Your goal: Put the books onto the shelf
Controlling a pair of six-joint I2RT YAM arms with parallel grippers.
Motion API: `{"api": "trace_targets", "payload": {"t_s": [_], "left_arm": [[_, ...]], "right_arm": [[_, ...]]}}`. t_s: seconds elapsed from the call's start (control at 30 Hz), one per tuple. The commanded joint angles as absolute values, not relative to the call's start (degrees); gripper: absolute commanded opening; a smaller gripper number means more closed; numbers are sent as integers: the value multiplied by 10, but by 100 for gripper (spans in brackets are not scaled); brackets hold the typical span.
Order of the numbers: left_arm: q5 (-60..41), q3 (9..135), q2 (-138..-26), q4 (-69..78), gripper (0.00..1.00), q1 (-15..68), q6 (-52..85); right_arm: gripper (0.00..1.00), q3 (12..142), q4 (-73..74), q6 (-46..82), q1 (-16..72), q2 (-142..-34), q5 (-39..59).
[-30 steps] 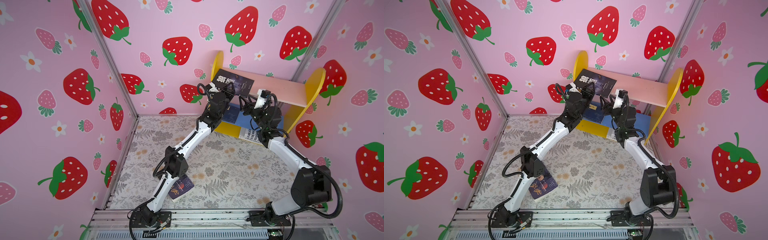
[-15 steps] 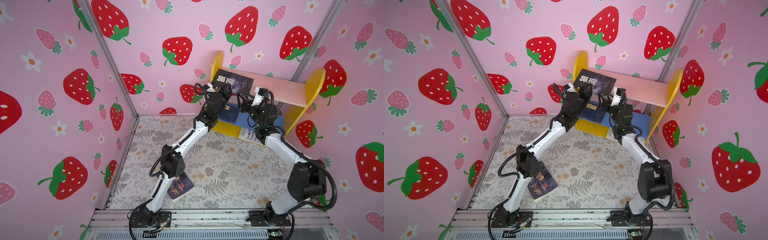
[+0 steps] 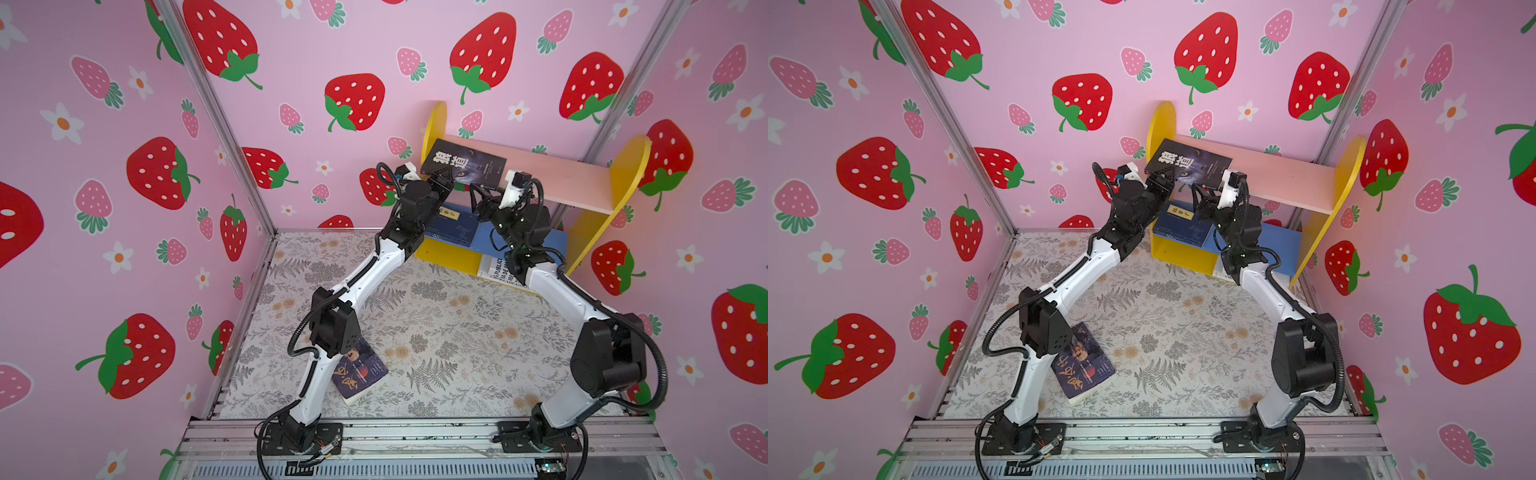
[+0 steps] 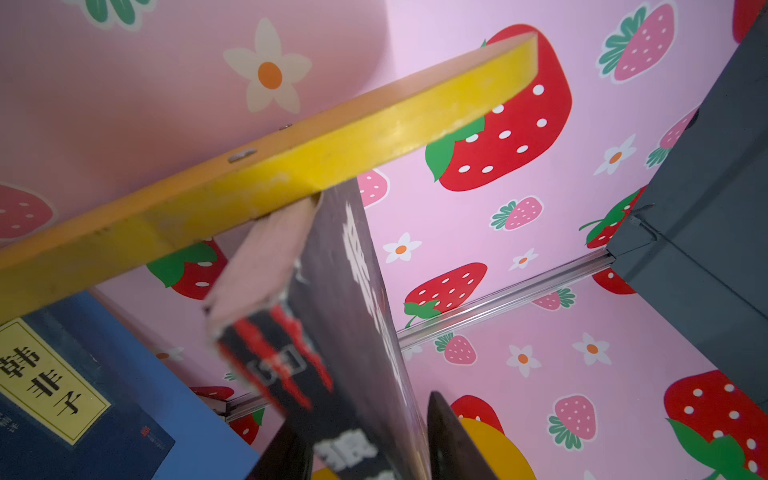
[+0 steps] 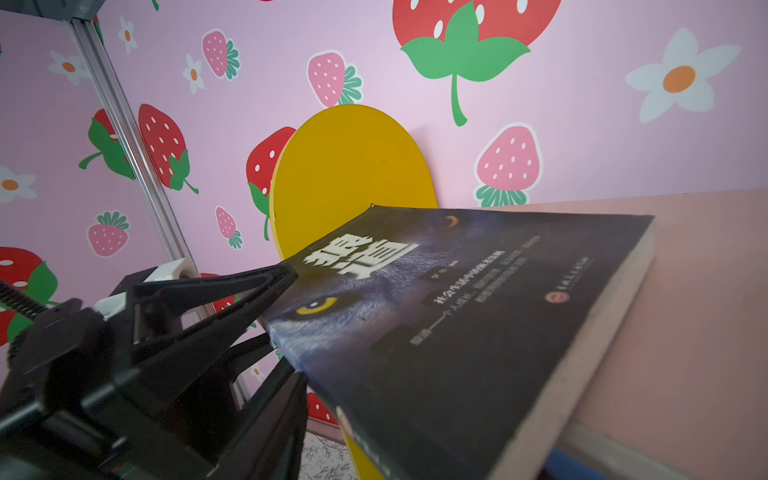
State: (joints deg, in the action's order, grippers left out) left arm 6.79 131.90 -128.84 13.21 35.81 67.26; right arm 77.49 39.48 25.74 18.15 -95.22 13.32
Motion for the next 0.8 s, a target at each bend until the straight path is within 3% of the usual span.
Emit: {"api": "trace_targets", "payload": {"t_s": [0.0, 0.37, 0.77], "left_arm": [[30, 1286, -1242, 155, 45, 353, 637], [26, 1143, -1124, 135, 38, 348, 528], [-14, 1215, -1170, 86, 30, 336, 536]], "right_arm": [[57, 798, 409, 263, 171, -971, 104], [56, 812, 404, 270, 171, -984, 96], [56, 808, 403, 273, 172, -983, 92]]}}
